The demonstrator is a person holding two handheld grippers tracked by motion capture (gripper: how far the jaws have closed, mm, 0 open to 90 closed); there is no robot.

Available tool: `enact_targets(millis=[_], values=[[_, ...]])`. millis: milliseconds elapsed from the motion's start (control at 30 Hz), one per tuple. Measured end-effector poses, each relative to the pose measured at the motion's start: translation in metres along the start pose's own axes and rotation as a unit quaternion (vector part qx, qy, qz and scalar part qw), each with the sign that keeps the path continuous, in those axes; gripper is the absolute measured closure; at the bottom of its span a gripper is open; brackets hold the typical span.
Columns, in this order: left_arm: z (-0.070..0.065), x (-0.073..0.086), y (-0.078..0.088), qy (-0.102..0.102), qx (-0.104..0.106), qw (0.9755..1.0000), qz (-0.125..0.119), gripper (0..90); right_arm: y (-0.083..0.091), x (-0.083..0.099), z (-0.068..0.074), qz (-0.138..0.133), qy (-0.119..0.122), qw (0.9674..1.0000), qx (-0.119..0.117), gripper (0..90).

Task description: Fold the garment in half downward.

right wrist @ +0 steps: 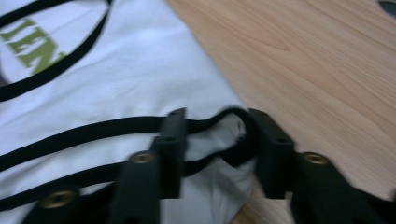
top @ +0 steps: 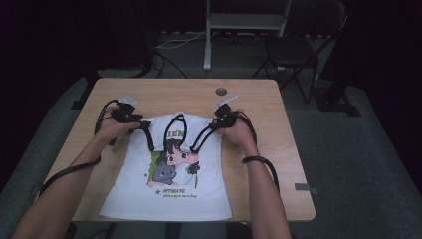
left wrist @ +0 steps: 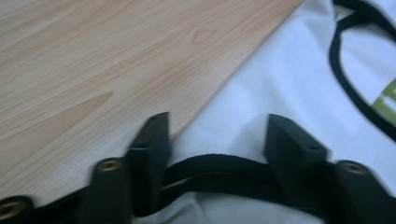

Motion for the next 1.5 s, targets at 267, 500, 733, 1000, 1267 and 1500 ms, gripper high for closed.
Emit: enact_targets(millis=[267, 500, 733, 1000, 1267, 1500], values=[[0.013, 0.004, 0.001, 0.054, 0.009, 0.9984, -0.012, 73.9, 0.001, 0.001, -0.005, -0.010, -0.020, 0.9996, -0.018, 76.9], [0.010, 0.003, 0.001, 0.052, -0.009, 0.9985, -0.014, 84.0, 0.001, 0.002, -0.002, -0.012, -0.011, 0.9998, -0.008, 81.1], [0.011, -0.003, 0.011, 0.047, -0.011, 0.9983, -0.032, 85.2, 0.011, -0.002, -0.003, -0.033, -0.019, 0.9993, -0.004, 81.4], [0.013, -0.014, 0.024, 0.055, -0.001, 0.9964, -0.064, 85.1, 0.022, -0.011, -0.006, -0.060, -0.030, 0.9977, -0.002, 81.3], [0.017, 0.002, 0.006, 0.057, -0.015, 0.9980, -0.020, 78.0, 0.007, -0.002, -0.005, -0.029, -0.027, 0.9992, 0.000, 77.8], [0.028, 0.005, 0.011, 0.075, -0.047, 0.9959, -0.021, 45.2, 0.003, -0.001, -0.009, -0.025, -0.027, 0.9991, 0.021, 58.9]])
Point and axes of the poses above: each handheld gripper's, and its own axes: y roughly backward along the jaws, x roughly out of its underside, z roughly to its left, the point moved 2 cm from there along -y, roughly forward along the jaws, and after that the axes turned 5 degrees about -x, right-handed, at the moved point
